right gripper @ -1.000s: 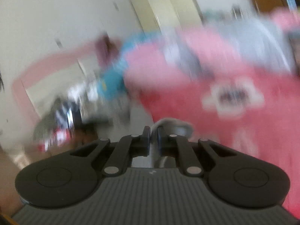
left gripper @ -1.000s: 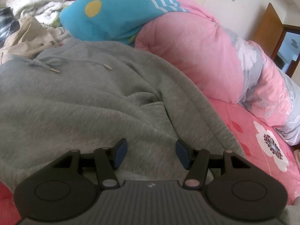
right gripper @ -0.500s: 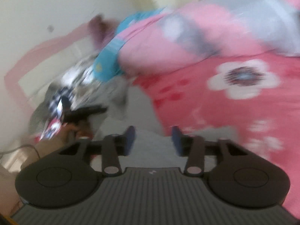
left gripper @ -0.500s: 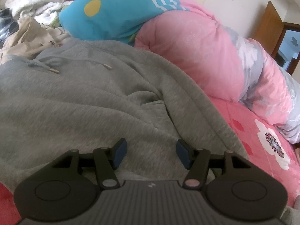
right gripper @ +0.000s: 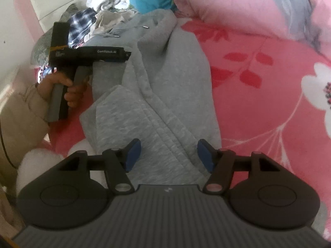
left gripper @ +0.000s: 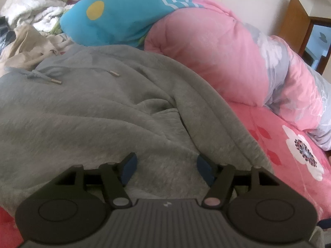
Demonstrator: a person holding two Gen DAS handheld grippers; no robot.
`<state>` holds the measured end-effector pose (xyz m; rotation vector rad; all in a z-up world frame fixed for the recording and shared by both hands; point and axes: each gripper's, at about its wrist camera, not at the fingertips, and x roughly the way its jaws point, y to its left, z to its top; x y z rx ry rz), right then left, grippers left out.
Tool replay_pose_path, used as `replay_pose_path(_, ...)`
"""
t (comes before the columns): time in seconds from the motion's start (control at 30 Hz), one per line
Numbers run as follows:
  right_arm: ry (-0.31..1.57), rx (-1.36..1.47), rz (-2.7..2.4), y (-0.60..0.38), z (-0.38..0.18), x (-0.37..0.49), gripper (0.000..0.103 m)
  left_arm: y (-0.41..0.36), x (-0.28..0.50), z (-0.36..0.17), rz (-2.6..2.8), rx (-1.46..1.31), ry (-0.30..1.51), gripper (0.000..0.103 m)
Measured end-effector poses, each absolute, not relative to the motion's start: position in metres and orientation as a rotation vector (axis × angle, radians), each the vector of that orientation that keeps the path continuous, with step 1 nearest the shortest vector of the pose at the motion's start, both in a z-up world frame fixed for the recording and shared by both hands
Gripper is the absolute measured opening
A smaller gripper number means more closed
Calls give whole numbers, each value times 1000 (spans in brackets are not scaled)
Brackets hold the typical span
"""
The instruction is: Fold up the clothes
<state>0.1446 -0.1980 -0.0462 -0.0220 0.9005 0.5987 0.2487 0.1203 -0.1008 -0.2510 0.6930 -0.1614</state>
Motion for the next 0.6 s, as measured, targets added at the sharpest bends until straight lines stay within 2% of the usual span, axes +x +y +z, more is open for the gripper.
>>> replay_pose_path(0.03, 902, -12, 602, -198, -45, 144, 54, 120, 249, -101, -162, -250, 693, 67)
replay_pose_path(0.07, 904, -7, 609, -199, -46, 143, 42, 120, 249, -101, -161, -251, 693, 67)
replay_pose_path(0.13, 910, 4, 627, -196, -44, 138, 27, 120, 249, -101, -161, -253, 693, 67)
replay_pose_path(0.23, 882, -18, 620, -192, -39, 123, 10, 120, 248, -101, -161, -247, 691, 67)
replay_pose_path(0.33, 814, 9, 624, -194, -26, 102, 6, 120, 248, -101, -163, -248, 690, 67)
replay_pose_path(0.47, 719, 80, 709, -195, -6, 63, 5, 121, 249, -101, -161, -250, 691, 67)
replay_pose_path(0.6, 742, 124, 782, -187, -4, 30, 5, 120, 249, -101, -158, -250, 691, 67)
